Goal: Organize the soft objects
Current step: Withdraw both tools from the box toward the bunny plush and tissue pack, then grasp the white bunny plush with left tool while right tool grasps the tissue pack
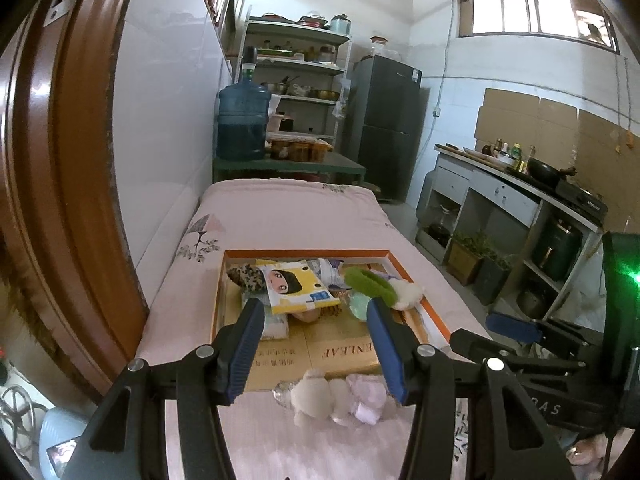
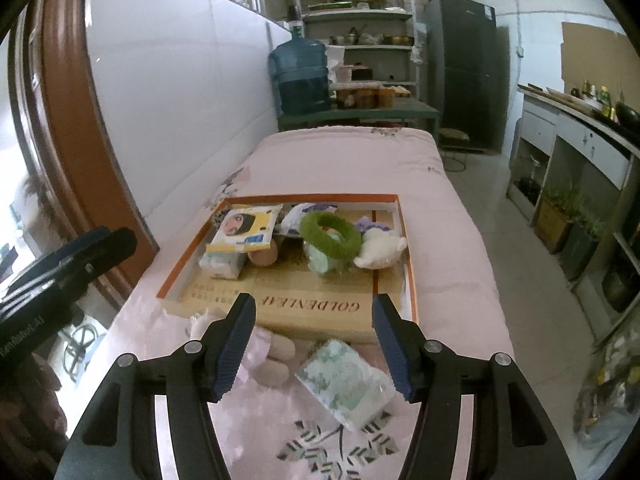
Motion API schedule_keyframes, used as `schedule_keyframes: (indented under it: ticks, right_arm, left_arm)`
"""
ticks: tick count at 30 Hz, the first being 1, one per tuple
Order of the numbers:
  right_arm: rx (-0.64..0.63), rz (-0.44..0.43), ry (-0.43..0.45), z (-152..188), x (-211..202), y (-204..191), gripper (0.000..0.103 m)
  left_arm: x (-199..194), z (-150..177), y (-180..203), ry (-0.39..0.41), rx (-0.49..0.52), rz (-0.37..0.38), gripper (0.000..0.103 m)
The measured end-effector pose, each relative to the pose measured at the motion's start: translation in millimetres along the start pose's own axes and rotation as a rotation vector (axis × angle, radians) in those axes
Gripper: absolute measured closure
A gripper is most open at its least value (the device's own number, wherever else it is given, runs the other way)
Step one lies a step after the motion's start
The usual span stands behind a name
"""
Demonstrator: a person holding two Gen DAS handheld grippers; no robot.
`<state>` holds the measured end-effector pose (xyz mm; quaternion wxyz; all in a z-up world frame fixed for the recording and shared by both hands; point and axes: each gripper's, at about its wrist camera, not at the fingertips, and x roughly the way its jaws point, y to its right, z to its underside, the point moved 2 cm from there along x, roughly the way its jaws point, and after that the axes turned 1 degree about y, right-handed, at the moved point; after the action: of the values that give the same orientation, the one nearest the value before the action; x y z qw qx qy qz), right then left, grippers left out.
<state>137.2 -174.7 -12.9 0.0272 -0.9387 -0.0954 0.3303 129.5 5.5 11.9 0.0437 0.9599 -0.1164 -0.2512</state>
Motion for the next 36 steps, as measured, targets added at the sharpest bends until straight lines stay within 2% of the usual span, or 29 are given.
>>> schedule_keyframes:
  ticks: [12, 22, 25, 31, 36]
  right_arm:
    - [-0.089, -0.039, -0.045, 37.1, -7.9, 5.9, 0.032]
    - [-0.256, -0.055, -0.125, 72.3, 19.5, 15.7, 0.028]
    - [-0.332, -0.092, -0.143, 71.2, 32.3, 18.9, 0.027]
    - [-0.458, -0.197, -0.236, 67.8, 66.0, 25.4, 0.027]
    - [-0.483, -0.249, -0.274, 67.4, 85.0, 26.8, 0.027]
  left_arm:
    - [-15.9, 26.6, 8.6, -0.019, -0.014, 0.009, 0.050]
    - [-8.2, 53.4, 6.7, -0.078, -0.049, 0.033, 0.050]
    - [-5.5, 59.5, 4.1, -0.094, -0.056, 0.034, 0.050]
    - [8.7, 71.6, 6.3, -0.147, -0.050, 0.047, 0.050]
    - [23.0, 78.5, 4.8, -0.187, -0.065, 0.059, 0.050]
